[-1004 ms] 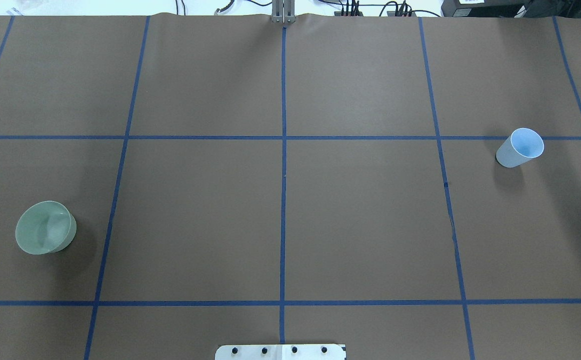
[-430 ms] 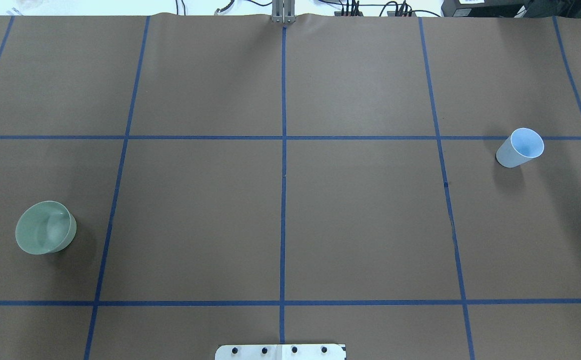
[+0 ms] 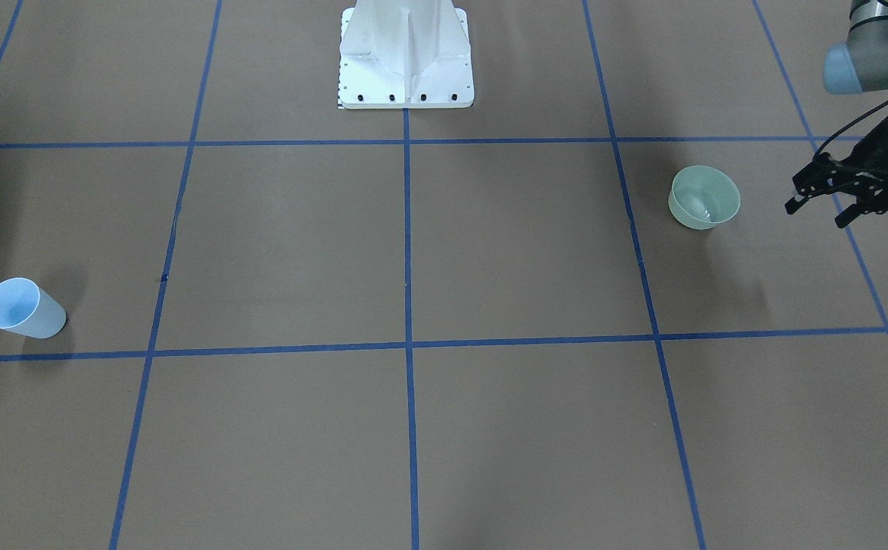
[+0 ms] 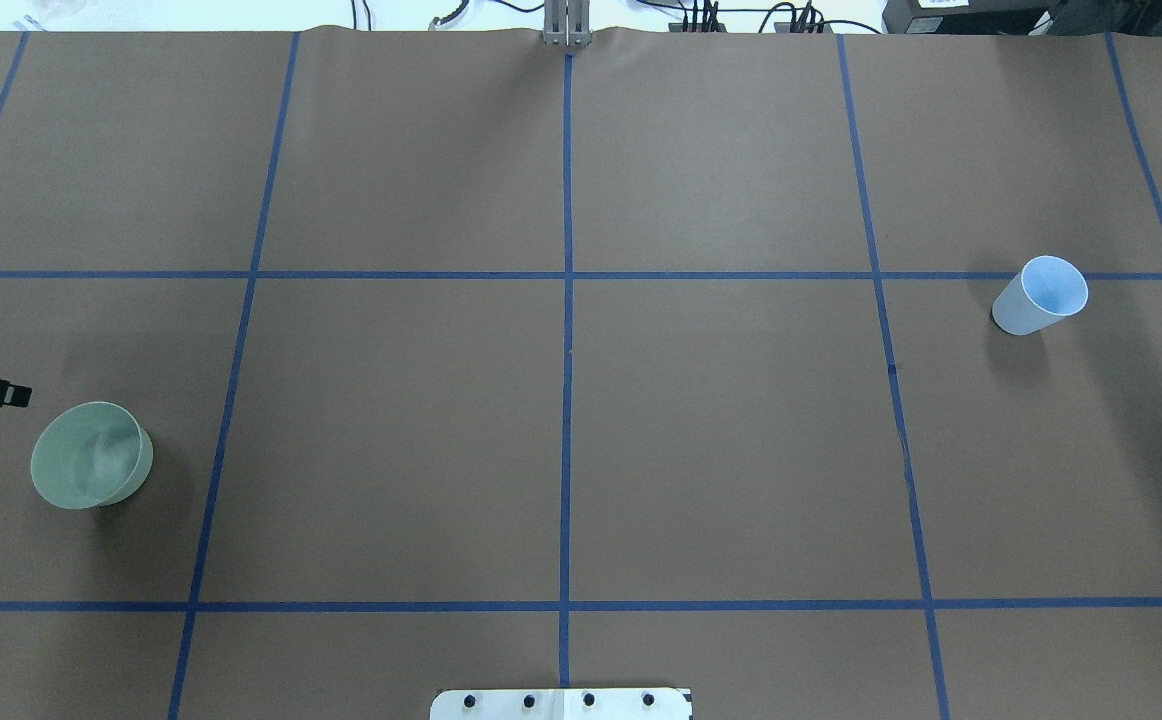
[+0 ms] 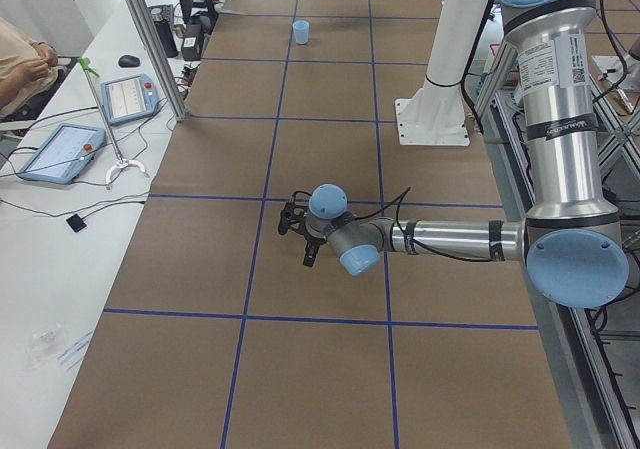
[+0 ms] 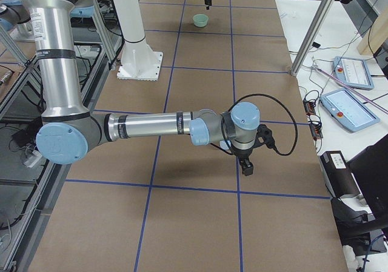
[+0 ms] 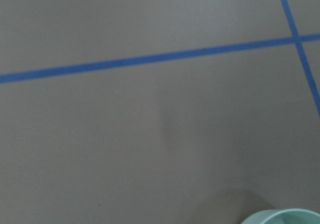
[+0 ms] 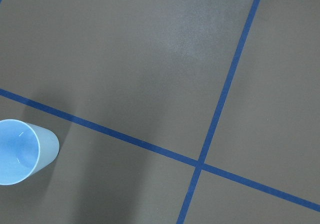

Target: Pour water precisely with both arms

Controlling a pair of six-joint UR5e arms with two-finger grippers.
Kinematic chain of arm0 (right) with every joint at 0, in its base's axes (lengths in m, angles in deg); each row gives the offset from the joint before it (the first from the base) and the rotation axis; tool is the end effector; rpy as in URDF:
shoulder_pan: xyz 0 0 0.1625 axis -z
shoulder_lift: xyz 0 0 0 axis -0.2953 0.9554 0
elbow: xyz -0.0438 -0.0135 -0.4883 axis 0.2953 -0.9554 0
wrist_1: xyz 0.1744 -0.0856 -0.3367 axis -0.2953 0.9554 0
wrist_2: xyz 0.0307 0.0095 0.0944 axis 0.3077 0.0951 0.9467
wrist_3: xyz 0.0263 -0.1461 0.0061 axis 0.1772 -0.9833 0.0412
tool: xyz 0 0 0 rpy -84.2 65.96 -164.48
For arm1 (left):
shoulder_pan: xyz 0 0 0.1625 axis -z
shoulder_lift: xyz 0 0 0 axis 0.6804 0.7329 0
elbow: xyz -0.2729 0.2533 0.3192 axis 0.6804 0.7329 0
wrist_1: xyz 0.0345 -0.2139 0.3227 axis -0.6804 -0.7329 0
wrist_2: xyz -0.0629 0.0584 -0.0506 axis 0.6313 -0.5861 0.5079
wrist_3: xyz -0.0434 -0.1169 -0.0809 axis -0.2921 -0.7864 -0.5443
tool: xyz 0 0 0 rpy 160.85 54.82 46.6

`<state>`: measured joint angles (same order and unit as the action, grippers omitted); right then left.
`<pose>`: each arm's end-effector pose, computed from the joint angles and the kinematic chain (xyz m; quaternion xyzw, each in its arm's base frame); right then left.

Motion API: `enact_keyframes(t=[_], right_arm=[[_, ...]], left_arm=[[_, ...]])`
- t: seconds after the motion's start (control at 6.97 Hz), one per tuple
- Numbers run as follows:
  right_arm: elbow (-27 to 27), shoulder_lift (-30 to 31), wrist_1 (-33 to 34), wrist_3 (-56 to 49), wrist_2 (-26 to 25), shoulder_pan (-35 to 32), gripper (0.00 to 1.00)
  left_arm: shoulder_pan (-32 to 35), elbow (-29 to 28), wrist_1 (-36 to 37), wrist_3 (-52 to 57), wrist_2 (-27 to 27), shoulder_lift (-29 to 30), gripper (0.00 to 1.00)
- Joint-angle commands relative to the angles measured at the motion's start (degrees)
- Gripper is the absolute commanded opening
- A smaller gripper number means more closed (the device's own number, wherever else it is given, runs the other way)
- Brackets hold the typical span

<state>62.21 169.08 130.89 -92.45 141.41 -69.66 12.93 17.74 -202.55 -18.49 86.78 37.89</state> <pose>0.0005 -0.5334 0.6938 0.1233 -0.3679 -0.1312 0.9123 0.1986 -0.3741 0.6917 0.1252 0.4601 0.0597 0.8770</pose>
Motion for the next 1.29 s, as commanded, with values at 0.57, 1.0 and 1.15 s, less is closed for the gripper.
enact_keyframes(t=[0.57,1.0,1.15], right_arm=[[0.1,0.1,0.0,0.0,0.0,0.1,1.00],[0.1,0.1,0.0,0.0,0.0,0.0,1.00],[0.1,0.1,0.0,-0.1,0.0,0.0,1.00]], left_arm=[[-9.7,0.7,-3.8,-3.1,-6.7,-0.2,0.00],[-9.7,5.9,-2.9,-4.0,-5.8,-0.3,0.00],[-9.7,9.3,2.2,-4.4,-5.5,0.7,0.00]])
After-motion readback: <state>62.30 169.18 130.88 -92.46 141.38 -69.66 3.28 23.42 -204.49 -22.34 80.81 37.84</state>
